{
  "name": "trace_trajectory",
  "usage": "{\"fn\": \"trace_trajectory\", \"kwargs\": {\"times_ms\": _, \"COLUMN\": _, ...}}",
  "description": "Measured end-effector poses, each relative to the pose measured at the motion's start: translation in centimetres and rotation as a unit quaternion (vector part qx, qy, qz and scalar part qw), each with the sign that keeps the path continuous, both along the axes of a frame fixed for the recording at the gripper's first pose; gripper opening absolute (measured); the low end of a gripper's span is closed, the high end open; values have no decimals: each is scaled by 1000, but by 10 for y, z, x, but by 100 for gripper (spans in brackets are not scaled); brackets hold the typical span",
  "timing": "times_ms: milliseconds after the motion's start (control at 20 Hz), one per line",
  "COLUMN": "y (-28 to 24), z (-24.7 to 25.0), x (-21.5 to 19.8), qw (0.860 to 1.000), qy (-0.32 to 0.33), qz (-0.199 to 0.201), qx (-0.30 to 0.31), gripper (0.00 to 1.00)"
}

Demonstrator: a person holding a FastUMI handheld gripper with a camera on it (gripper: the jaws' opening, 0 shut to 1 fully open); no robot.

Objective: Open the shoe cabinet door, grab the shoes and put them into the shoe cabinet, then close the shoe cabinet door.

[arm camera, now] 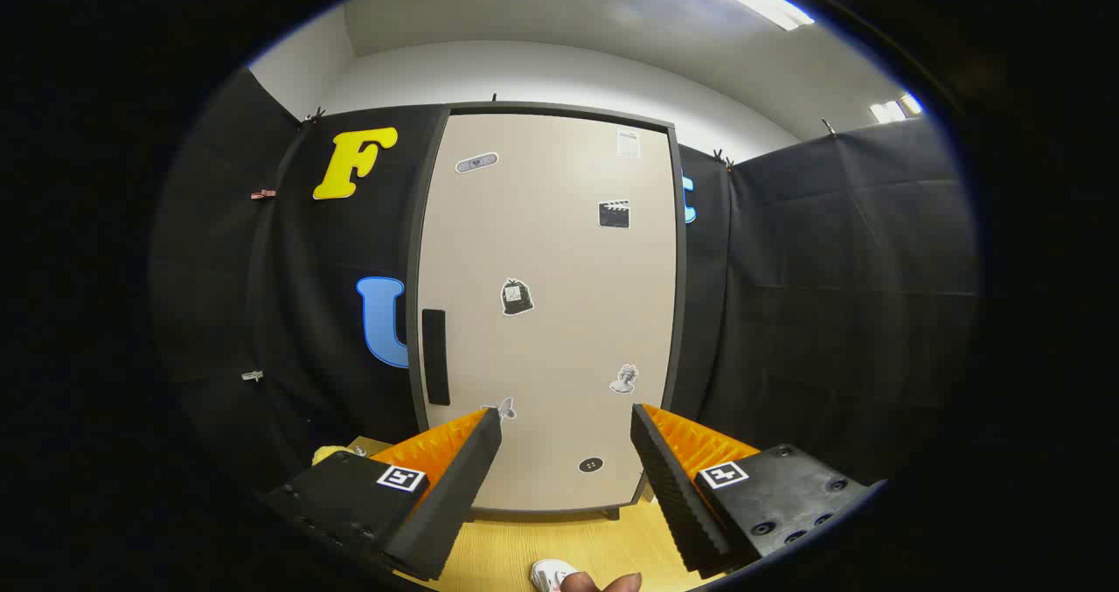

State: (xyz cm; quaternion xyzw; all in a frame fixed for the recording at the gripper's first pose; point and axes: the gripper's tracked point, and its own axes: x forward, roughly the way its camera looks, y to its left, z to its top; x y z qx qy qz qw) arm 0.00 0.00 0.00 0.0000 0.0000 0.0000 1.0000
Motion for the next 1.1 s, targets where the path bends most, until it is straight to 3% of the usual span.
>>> {"fn": "trace_trajectory", "kwargs": {"times_ms": 550, "y": 1, "z": -2, "x": 1, "qw": 1000, "qy": 3, "qz": 0, "qx": 1, "gripper": 97}}
{"fn": "trace_trajectory", "kwargs": {"times_ms": 1100, "y": 25, "z": 2, "x": 8, "qw": 1000, "qy": 1, "qz": 25, "qx": 10, "gripper": 97}}
